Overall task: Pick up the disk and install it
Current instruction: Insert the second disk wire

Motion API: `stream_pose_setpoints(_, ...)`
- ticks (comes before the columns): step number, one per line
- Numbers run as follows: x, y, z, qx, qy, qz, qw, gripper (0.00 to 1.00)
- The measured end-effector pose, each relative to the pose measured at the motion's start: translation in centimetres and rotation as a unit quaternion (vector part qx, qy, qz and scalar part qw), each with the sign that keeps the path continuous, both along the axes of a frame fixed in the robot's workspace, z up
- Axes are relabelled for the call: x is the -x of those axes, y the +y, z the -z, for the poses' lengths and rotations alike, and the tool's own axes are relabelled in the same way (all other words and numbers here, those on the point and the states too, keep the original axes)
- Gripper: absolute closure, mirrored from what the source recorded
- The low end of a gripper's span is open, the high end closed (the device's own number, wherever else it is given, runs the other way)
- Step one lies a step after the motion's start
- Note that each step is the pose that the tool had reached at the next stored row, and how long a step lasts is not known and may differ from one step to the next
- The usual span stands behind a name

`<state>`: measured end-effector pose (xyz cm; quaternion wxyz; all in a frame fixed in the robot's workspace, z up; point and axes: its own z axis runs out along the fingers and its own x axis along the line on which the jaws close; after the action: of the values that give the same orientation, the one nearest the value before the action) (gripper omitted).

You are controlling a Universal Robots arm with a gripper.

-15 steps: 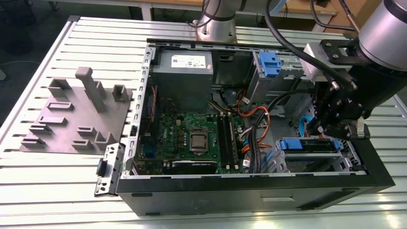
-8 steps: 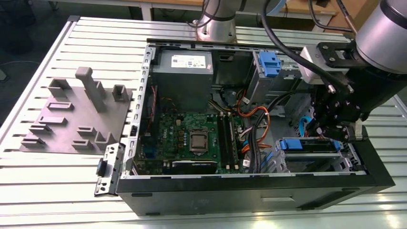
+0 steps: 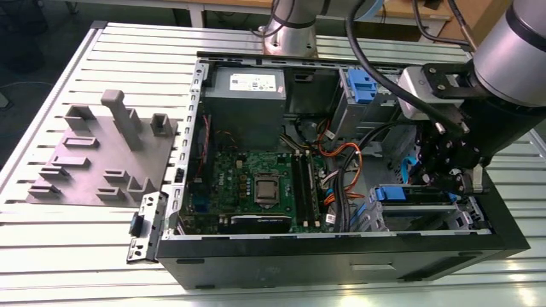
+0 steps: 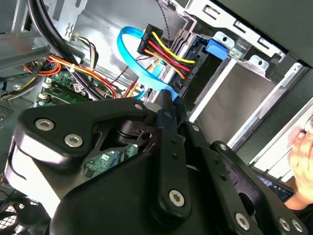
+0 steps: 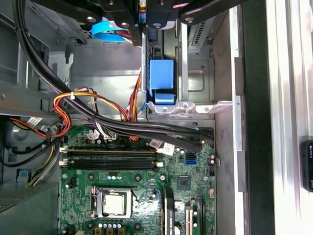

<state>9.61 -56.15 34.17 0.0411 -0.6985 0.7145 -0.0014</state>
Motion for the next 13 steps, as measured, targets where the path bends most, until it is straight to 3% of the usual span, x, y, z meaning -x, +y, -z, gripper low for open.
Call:
stream_pose_setpoints(7,0.15,-0.83,0.33,-0.0170,-0.0035,0.000,0.99985,0.84)
stream_pose_setpoints(13,0.20,-1.41,0.37,-0.0176,-0.0051,-0.004,0.99983,0.84)
